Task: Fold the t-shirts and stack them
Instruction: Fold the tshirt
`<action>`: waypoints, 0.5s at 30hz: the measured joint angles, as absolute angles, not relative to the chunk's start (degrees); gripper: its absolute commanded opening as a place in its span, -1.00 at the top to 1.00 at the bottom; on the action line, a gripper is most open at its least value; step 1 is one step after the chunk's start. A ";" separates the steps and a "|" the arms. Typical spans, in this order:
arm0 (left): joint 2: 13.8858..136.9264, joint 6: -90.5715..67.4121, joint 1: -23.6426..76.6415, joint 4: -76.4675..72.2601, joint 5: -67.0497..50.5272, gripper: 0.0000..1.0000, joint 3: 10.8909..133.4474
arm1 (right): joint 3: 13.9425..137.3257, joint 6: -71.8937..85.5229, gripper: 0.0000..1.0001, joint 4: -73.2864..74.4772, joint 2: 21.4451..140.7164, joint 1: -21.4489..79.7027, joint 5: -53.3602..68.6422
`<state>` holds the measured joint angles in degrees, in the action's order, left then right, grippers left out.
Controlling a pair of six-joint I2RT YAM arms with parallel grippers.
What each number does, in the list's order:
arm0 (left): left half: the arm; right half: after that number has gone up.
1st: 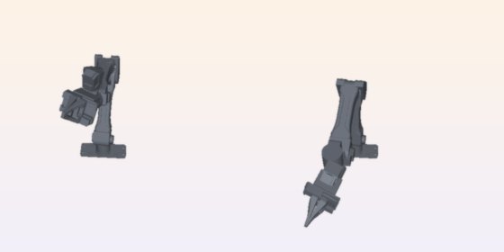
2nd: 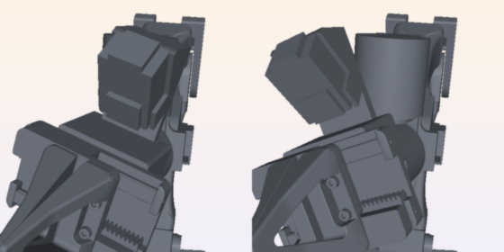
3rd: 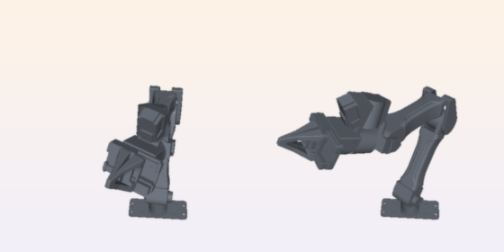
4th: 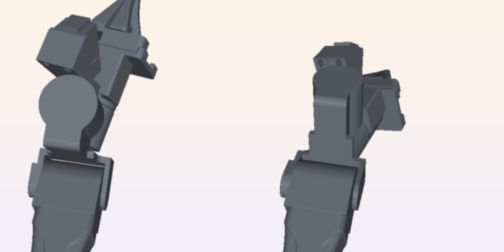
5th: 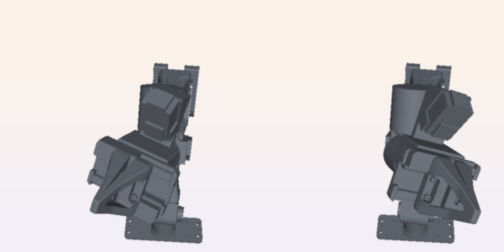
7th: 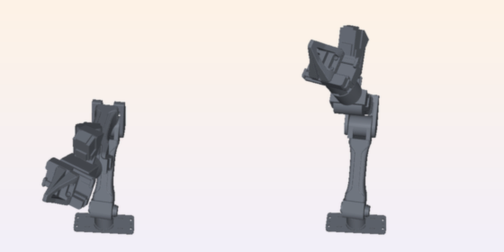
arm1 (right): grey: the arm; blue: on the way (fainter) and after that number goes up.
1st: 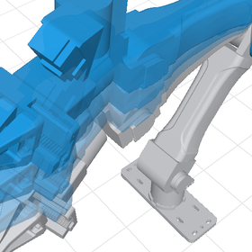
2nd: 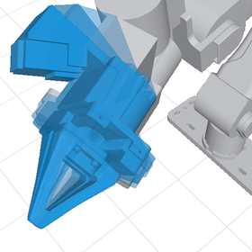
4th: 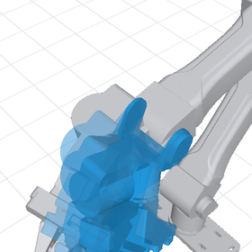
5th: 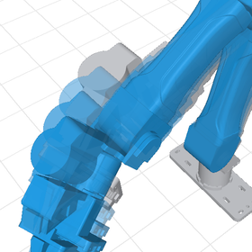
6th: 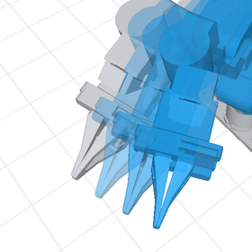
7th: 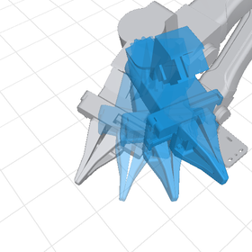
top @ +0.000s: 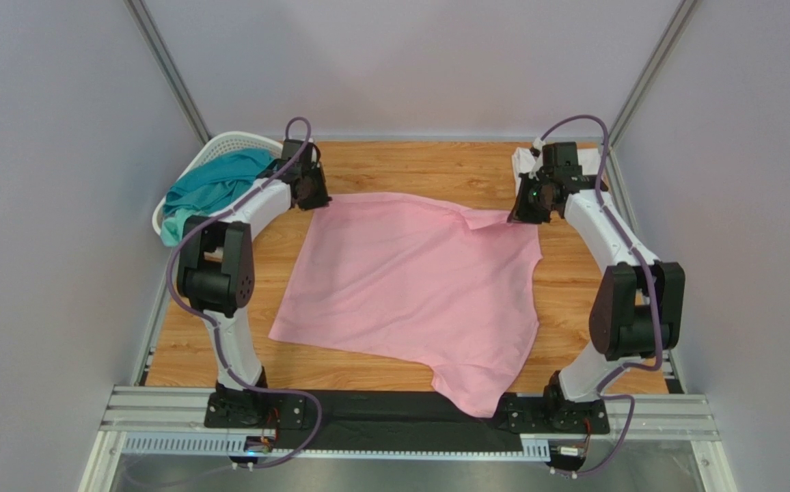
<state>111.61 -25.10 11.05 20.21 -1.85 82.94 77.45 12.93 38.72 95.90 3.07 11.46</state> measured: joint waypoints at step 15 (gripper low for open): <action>100.25 -24.86 8.88 17.82 -0.97 1.00 71.00 | 65.49 15.20 0.96 48.34 78.06 4.84 10.39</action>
<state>100.25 -24.86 8.88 17.82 -0.97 71.00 65.49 15.20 48.34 78.06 4.84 10.39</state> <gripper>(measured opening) 0.008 0.018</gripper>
